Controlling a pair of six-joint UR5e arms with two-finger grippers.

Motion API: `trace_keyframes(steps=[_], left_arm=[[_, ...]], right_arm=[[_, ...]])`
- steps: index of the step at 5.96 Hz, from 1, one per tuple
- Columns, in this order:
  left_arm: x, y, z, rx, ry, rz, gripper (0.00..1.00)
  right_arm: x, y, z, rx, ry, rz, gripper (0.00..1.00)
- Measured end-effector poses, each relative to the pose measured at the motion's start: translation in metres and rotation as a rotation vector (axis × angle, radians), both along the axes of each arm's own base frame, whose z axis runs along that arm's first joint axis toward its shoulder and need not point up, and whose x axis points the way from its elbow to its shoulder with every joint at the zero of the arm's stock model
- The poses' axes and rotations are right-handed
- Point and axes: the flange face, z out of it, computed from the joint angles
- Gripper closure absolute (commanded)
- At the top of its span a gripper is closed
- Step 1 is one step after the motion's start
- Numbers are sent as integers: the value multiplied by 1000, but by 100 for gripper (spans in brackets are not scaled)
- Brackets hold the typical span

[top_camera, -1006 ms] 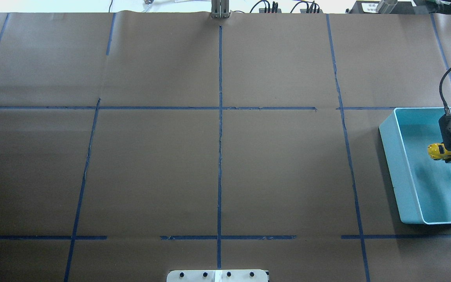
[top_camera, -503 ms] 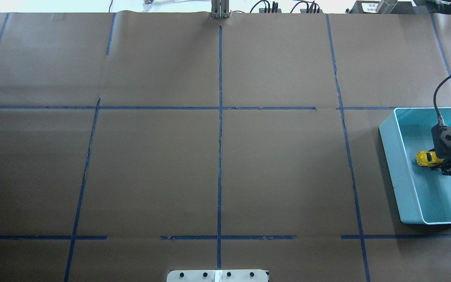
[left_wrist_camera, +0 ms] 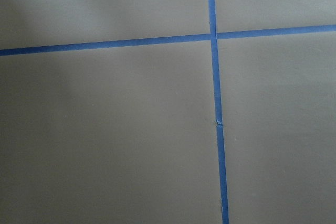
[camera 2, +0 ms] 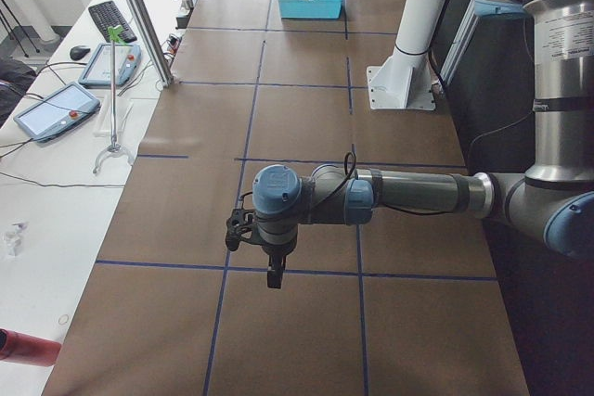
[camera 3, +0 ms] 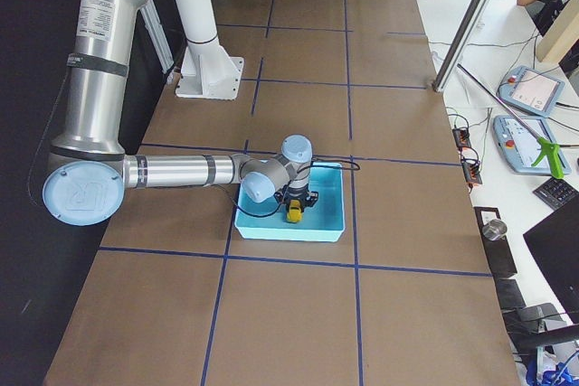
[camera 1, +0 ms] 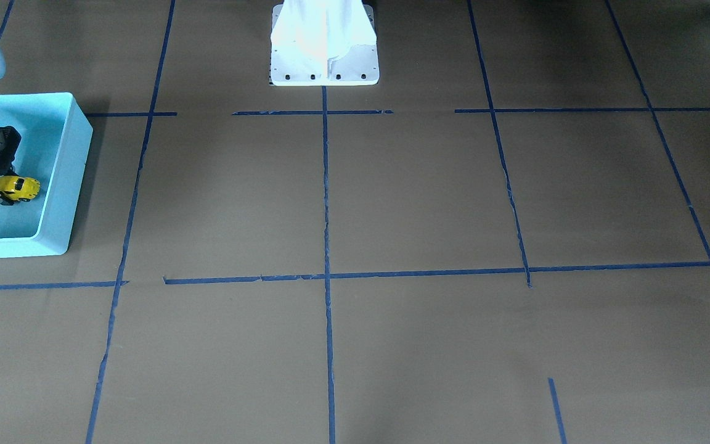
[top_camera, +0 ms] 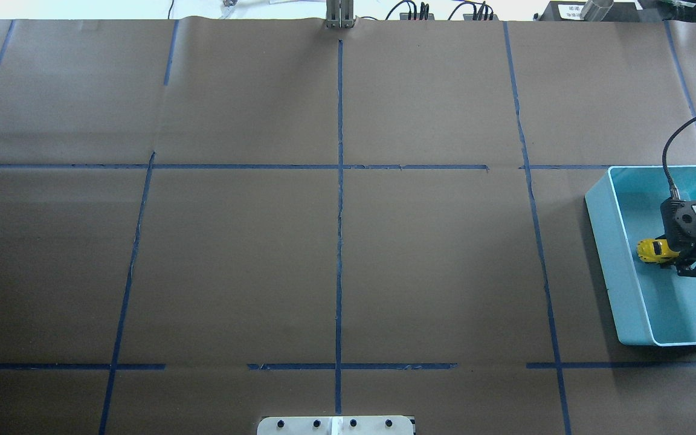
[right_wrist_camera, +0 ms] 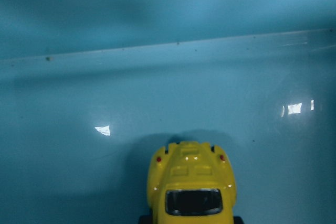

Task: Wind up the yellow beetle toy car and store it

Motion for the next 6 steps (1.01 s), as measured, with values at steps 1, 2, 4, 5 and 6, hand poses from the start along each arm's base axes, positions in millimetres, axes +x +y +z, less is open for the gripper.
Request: trace_keyframes(steps=[1,2,4,5,6], left_arm=[[0,-1,0,11,-1,-1,0],[0,-1,0,15,-1,-1,0],[0,-1,0,16,-1,-1,0],[0,-1,0,17,-1,-1,0],[0,-1,0,17,-1,-1,0]], right_arm=[[-2,1,0,-1,1,-4,0],[-3,2,-1,1,0,-8,0],[-3,1,-3,7,-5,-12,0],[0,3,-12,14,-16,-12,0],[14,11,-31,1,-32,-3,0]])
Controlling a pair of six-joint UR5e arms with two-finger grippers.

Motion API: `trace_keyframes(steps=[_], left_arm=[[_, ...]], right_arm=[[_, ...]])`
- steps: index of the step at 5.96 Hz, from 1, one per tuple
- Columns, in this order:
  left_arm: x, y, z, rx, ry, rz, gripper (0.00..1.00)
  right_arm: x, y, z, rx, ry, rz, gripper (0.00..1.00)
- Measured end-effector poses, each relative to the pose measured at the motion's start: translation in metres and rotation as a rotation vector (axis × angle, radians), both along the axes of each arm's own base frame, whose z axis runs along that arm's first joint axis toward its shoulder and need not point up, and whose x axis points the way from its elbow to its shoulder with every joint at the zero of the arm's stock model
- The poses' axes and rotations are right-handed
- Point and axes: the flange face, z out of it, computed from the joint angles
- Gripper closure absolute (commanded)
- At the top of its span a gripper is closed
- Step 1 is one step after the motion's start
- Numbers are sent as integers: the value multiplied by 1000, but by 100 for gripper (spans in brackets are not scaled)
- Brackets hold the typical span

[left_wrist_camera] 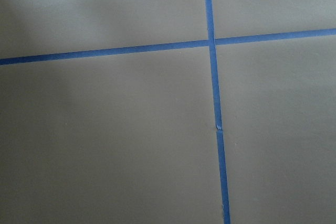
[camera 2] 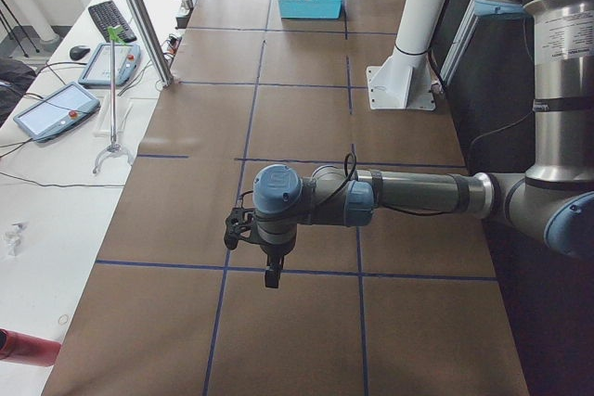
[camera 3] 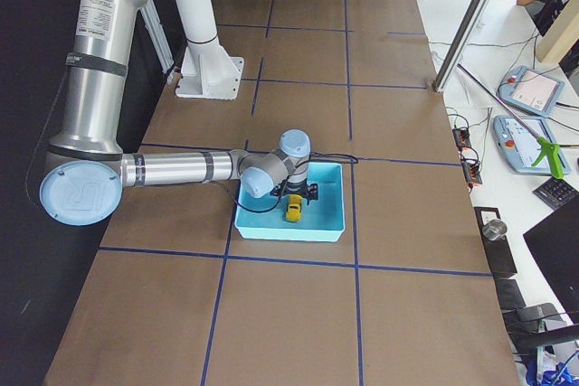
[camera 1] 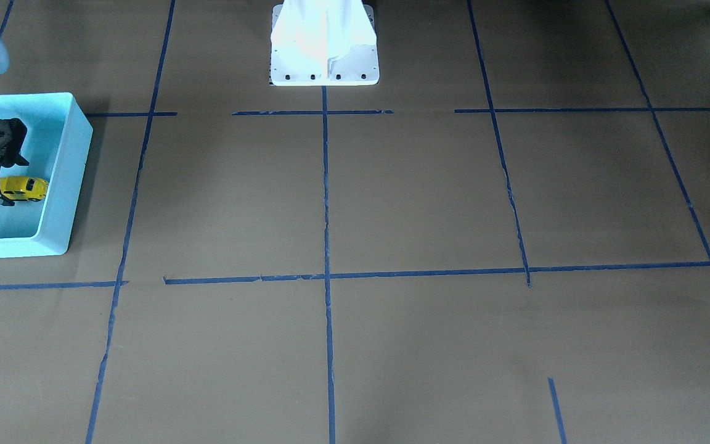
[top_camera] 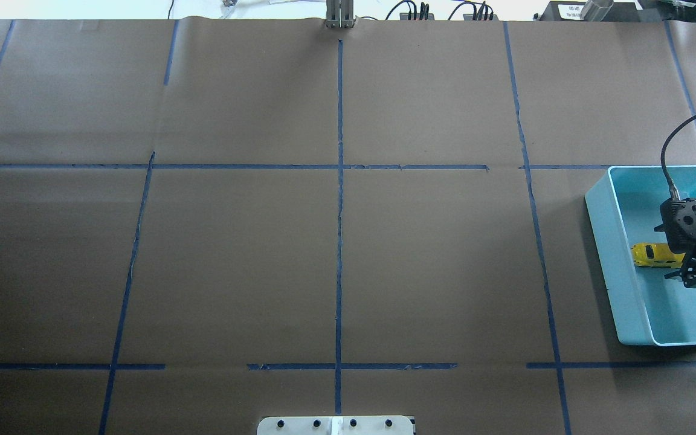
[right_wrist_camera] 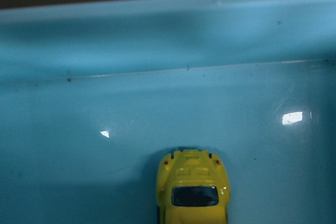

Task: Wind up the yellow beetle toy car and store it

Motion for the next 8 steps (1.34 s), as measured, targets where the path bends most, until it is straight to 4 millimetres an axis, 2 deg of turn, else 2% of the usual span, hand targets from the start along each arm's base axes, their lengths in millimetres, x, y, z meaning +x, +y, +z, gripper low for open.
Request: trace_keyframes(steps=[1,2,4,5,6,8], left_arm=[[0,-1,-1,2,-1,-1,0],[0,-1,-3,5,-1,-1,0],[0,-1,-3,5,0,-1,0],[0,0,-2,4,0,-1,0],[0,1,1,-2,0,0,0],[1,4,5,-13,3,-1,0]], right_arm=[[31,6,-24,-68,-3,41,0],[66,-3,-42,-178,15,122,0],[128,-42,-61,-488,71,379,0],[155,-58,-73,-716,92,608,0],[182,-63,-72,-901,100,816,0],[243,-57,-34,-1076,95,1031,0]])
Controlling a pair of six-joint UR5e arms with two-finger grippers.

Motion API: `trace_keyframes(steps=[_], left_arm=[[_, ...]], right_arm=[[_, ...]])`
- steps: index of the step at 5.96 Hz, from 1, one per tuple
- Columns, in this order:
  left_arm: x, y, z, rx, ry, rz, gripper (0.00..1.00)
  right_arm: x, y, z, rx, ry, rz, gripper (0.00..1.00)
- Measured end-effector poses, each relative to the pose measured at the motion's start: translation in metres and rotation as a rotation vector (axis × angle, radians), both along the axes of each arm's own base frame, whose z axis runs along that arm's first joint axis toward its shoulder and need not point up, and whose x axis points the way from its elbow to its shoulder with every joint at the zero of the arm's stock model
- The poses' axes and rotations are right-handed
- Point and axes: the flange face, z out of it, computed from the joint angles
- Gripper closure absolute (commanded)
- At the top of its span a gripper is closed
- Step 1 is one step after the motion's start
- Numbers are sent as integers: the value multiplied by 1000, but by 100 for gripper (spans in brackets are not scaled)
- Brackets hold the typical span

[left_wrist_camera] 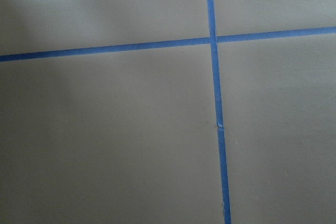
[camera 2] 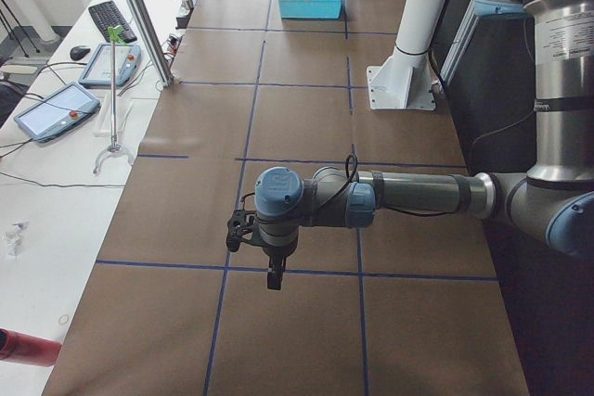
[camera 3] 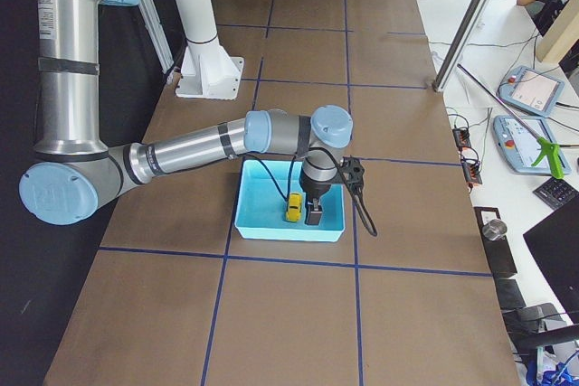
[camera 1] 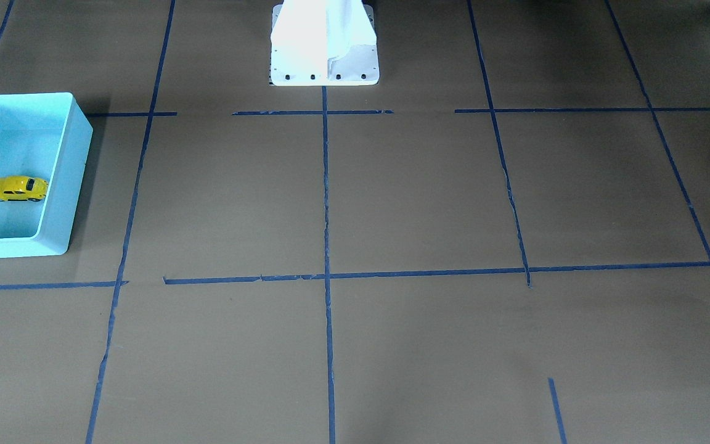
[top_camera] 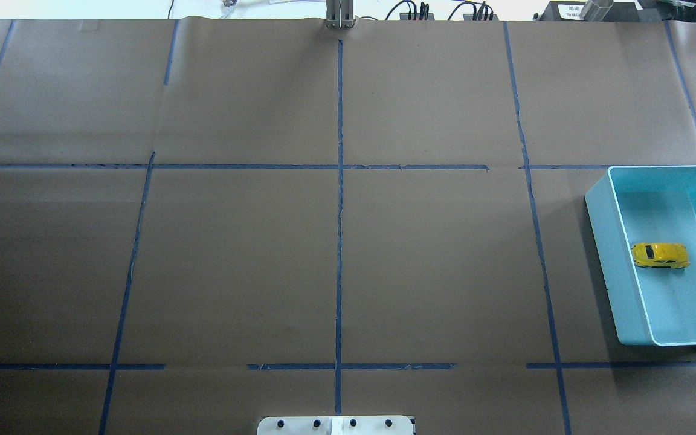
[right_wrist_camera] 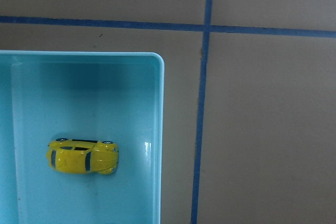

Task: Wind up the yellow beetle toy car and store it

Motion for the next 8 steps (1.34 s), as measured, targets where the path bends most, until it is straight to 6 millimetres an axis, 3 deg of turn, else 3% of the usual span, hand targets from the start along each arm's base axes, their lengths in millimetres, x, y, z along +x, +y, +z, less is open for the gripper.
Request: trace_keyframes(steps=[1,3,4,8], left_arm=[[0,0,0,-1,0,0,0],[0,0,2,-4,1,1,0],[0,0,2,-4,1,1,0],[0,0,2,-3,1,2,0]], right_arm=[[18,10,18,-43,5,43,0],[25,21,74,-109,4,62,0],[25,24,89,-96,2,64,0],[25,17,85,-67,-3,69,0]])
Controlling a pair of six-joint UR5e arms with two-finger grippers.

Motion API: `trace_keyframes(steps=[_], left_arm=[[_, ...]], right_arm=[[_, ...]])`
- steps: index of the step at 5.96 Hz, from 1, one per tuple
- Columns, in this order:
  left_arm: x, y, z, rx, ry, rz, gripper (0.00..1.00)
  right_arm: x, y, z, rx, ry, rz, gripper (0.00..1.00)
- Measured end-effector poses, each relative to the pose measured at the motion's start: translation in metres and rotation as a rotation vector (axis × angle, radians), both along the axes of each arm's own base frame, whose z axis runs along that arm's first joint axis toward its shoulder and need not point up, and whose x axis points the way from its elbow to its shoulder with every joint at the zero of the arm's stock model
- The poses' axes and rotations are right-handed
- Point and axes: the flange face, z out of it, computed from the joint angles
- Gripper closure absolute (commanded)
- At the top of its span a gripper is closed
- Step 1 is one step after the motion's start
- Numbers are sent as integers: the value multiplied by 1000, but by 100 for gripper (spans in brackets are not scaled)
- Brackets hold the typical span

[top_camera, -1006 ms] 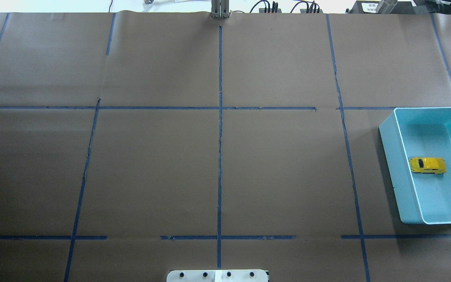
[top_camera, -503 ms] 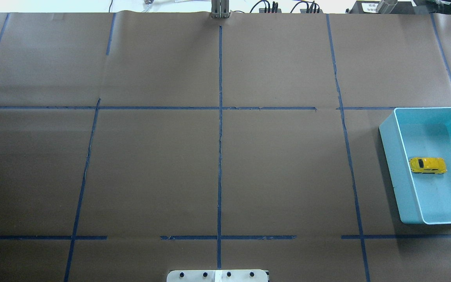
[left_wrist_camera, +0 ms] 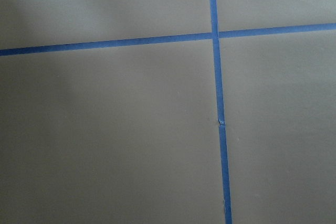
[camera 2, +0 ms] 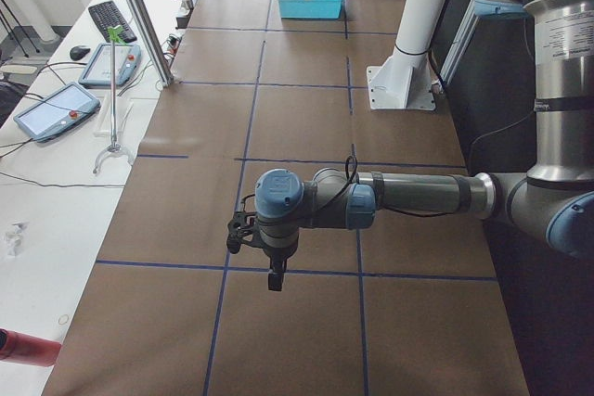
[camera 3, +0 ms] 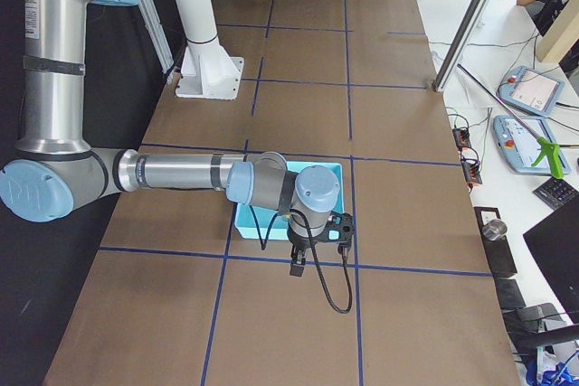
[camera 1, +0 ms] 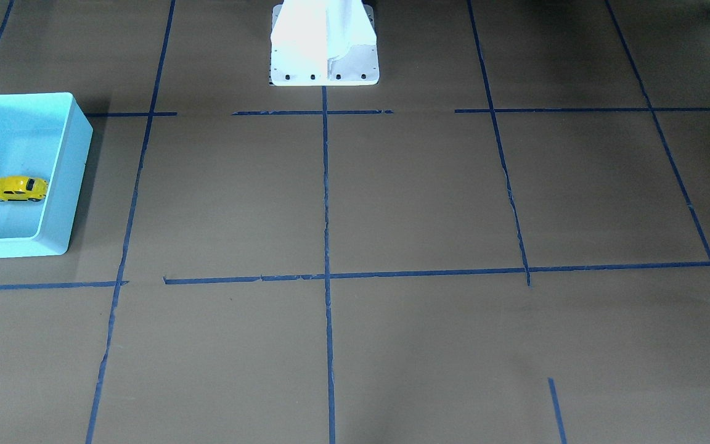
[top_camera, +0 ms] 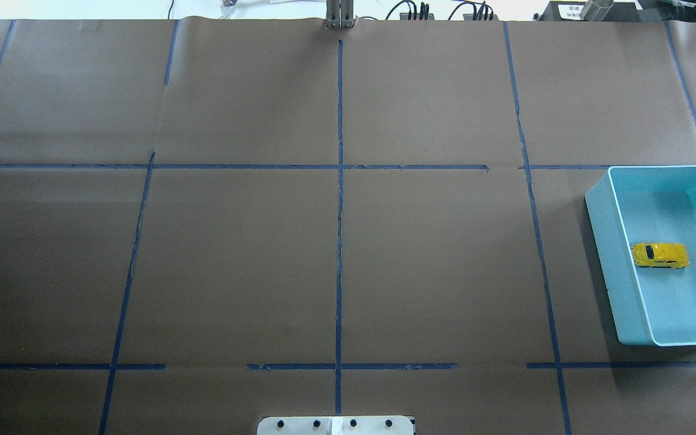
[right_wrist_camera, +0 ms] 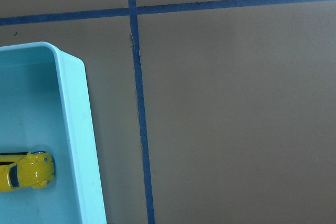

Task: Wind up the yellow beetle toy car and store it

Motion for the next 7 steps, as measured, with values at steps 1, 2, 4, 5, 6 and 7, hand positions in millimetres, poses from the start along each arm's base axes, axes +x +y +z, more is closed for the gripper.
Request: trace_keyframes(steps=[1,2,4,5,6,7], left_arm=[[0,0,-1,1,0,0,0],[0,0,-2,5,0,0,0],[0,-4,-9,19,1,0,0],[0,-3,-9,18,2,0,0],[0,-2,-7,14,2,0,0],[0,-1,-6,11,3,1,0]], right_arm=[[0,0,0,1,0,0,0],[0,0,0,1,0,-1,0],[0,0,1,0,2,-2,0],[0,-1,0,2,2,-2,0],[0,-1,-1,4,1,-2,0],[0,-1,-1,5,1,-2,0]])
